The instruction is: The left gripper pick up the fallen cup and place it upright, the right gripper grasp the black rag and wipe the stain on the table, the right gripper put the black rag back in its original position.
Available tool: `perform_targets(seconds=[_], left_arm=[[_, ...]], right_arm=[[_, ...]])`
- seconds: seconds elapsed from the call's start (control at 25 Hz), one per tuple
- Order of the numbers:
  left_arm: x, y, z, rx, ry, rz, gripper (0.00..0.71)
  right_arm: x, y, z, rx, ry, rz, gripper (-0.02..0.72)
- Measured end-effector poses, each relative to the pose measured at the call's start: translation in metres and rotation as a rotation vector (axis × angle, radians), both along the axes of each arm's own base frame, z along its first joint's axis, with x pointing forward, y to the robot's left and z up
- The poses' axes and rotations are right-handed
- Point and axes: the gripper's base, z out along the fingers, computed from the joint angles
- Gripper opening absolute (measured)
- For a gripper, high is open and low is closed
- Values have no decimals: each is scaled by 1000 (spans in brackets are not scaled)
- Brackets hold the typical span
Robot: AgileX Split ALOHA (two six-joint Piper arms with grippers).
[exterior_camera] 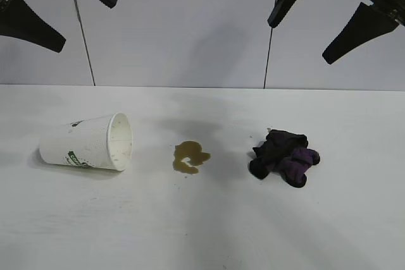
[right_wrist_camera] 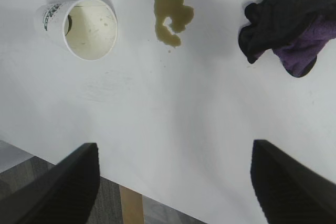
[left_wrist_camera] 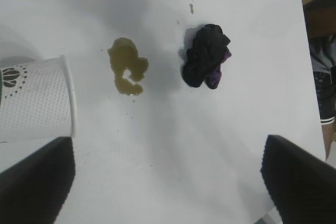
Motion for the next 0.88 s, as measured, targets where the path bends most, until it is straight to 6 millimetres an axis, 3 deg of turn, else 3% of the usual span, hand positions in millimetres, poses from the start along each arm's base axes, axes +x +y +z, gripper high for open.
perform_targets(seconds=[0.88], left_arm=[[7, 2, 1, 5, -59, 55, 695]], right_arm=[[0, 0, 0, 0, 3, 2, 547]])
